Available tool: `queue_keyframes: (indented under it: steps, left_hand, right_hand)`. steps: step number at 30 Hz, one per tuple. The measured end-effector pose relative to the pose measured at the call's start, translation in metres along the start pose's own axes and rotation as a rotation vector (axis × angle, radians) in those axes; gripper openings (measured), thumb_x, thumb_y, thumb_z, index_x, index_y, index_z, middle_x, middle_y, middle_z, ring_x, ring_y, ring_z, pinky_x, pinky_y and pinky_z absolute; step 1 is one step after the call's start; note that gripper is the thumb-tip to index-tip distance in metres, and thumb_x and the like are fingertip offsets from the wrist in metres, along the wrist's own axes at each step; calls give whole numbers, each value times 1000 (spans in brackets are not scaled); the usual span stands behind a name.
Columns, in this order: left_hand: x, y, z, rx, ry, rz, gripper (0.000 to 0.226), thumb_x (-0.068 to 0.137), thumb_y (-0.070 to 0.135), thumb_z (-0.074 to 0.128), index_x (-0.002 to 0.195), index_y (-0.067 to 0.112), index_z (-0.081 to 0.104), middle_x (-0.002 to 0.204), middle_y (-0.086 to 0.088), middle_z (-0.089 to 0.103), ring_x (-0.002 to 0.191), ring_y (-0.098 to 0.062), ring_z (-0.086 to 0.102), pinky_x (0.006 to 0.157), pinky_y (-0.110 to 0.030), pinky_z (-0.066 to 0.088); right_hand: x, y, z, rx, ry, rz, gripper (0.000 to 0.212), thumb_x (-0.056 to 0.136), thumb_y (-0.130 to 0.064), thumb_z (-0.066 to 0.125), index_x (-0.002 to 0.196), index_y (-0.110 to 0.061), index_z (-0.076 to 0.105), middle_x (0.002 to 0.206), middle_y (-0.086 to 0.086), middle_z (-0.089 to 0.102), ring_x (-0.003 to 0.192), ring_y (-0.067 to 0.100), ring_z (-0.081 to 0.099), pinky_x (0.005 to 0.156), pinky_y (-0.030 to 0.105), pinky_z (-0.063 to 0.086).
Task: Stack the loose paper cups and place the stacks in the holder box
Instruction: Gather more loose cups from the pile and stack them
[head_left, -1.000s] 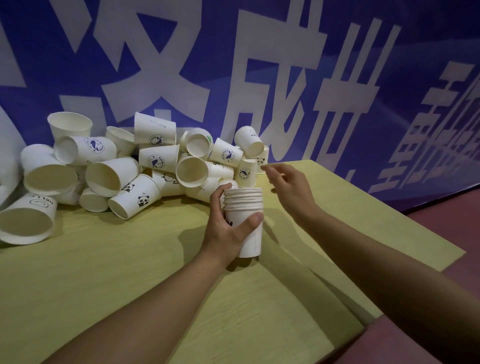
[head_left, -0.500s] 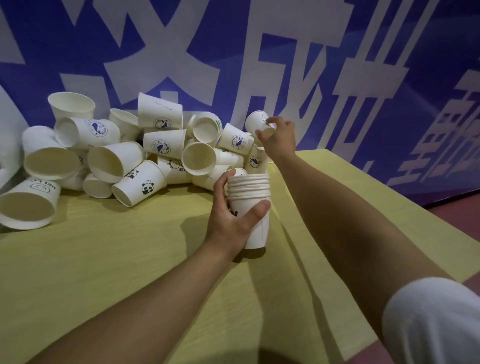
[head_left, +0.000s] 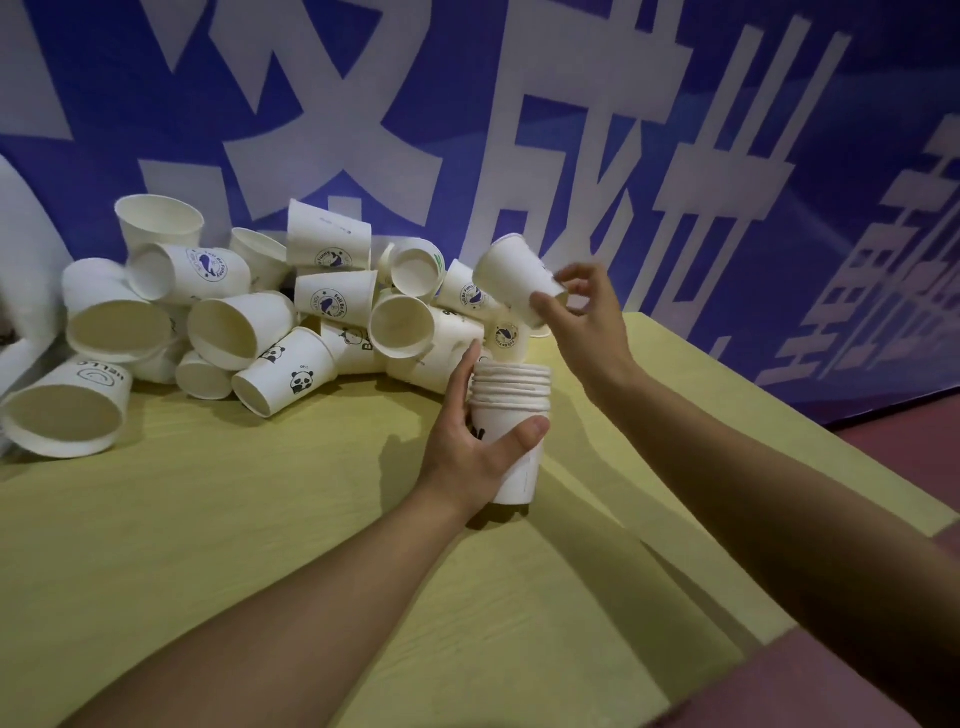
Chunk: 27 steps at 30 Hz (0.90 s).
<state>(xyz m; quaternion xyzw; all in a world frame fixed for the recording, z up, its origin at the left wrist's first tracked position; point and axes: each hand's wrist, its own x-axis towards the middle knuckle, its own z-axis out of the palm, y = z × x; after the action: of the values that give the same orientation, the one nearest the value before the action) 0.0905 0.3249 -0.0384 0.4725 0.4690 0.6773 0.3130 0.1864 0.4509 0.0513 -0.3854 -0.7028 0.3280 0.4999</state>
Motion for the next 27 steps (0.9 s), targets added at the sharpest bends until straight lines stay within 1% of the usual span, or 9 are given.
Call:
queue_keyframes:
  steps: [4,7,9,12,15,19,21,25,27]
  left_hand:
    - [-2,2,-3,53,-40,-24,110,57,56,84,150,56,24,139,21,52,112,10,59,79,-10,51]
    - [-3,5,-3,108,-72,-40,115,57,63,83,150,60,17,148,9,49,124,-9,58,95,-32,56]
    - [-5,5,-3,113,-87,-36,113,57,62,84,146,66,16,148,5,50,126,-14,59,99,-43,56]
    - [-7,7,-1,111,-92,-16,103,57,58,85,134,79,19,144,8,55,121,-10,62,97,-38,57]
    - [-6,7,-2,101,-87,-19,102,58,58,85,131,81,18,144,9,54,120,-8,62,88,-26,58]
    - [-4,6,-3,78,-94,-20,109,63,52,92,140,71,18,147,6,51,121,-10,61,79,-20,57]
    - [-4,5,-3,65,-100,-9,111,61,53,92,145,66,19,147,6,51,119,-9,62,79,-20,57]
    - [-4,5,-2,28,-79,-12,109,58,49,87,147,57,24,140,11,55,106,5,65,74,-14,54]
    - [-3,5,-3,12,-44,-20,108,61,43,90,147,53,25,139,10,55,105,4,65,73,-13,54]
  right_hand:
    - [-43,-17,-17,42,-106,22,36,91,-22,70,119,-22,47,111,-11,50,99,15,62,66,18,55]
    - [-62,-24,-23,-51,-235,53,55,91,-22,70,134,-32,37,115,-4,47,100,19,62,73,26,59]
    - [-65,-27,-26,-120,-298,45,71,92,-22,67,146,-44,26,116,0,47,98,18,62,76,26,58]
    - [-64,-30,-31,-207,-344,16,76,95,-24,64,152,-46,19,107,-3,49,95,15,61,77,23,55]
    - [-64,-27,-33,-245,-356,11,68,96,-29,63,150,-45,25,104,-2,50,92,14,59,75,21,54]
    - [-60,-24,-33,-220,-313,5,75,94,-29,67,150,-44,20,106,-1,51,90,14,62,70,18,54]
    - [-54,-24,-33,-250,-358,27,75,95,-31,65,152,-44,19,107,-2,52,95,14,60,73,18,49]
    - [-52,-19,-35,-243,-365,47,59,94,-35,64,145,-42,34,107,1,58,100,15,60,85,29,53]
    - [-57,-17,-38,-230,-340,-13,44,96,-35,62,137,-40,45,109,-3,60,100,11,62,85,29,54]
